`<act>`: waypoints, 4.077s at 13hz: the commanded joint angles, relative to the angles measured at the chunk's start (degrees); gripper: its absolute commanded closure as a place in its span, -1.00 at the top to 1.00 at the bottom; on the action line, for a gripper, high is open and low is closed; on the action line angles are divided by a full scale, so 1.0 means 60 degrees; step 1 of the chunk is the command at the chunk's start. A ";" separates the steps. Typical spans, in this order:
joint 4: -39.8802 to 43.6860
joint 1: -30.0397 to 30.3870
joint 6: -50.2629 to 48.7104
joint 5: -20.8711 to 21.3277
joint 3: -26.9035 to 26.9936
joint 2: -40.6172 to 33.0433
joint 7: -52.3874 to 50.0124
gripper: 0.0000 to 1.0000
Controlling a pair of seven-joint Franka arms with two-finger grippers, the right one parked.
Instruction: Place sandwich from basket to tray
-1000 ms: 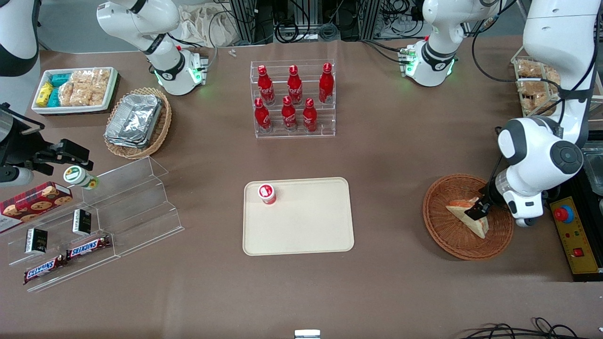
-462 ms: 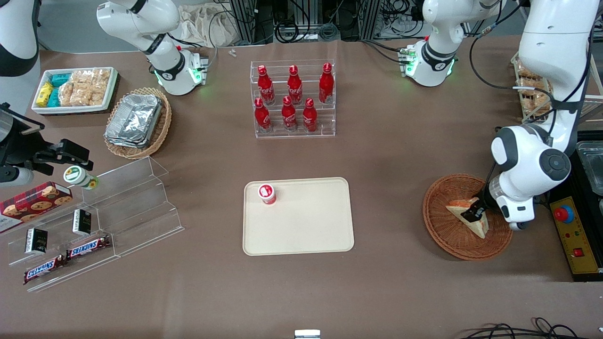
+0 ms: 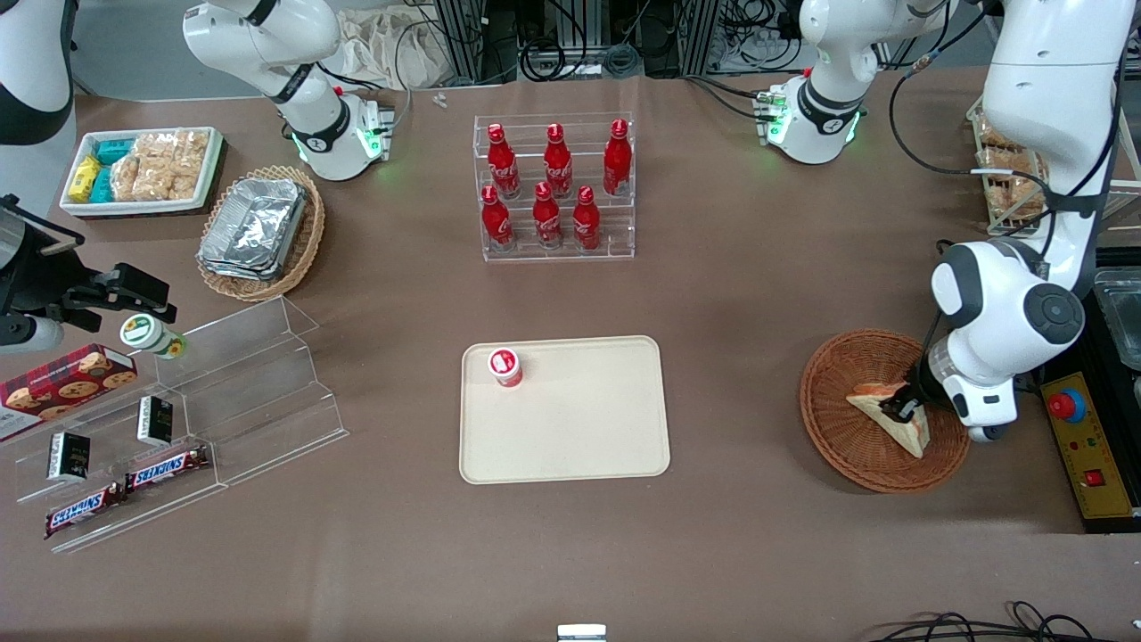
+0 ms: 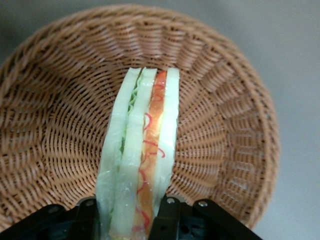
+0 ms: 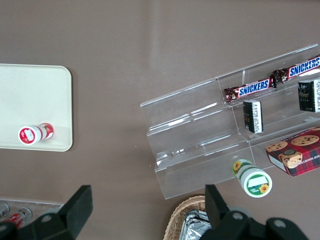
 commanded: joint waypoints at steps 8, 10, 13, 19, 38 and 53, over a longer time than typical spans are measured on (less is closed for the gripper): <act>0.5765 -0.2253 -0.8415 0.0741 -0.0478 -0.1068 0.0645 -1.00; 0.6001 -0.2986 -0.8211 0.0726 -0.0946 -0.0864 0.0559 -1.00; 0.5958 -0.4201 -0.6897 0.0726 -0.1285 0.0217 0.0060 -1.00; 0.6017 -0.5363 -0.4215 0.1149 -0.1271 0.2811 0.0162 -1.00; 0.6557 -0.4649 -0.5067 0.1547 -0.1197 0.2364 0.0191 1.00; 0.2382 -0.1100 -0.6906 0.0518 0.0722 -0.3735 0.8628 1.00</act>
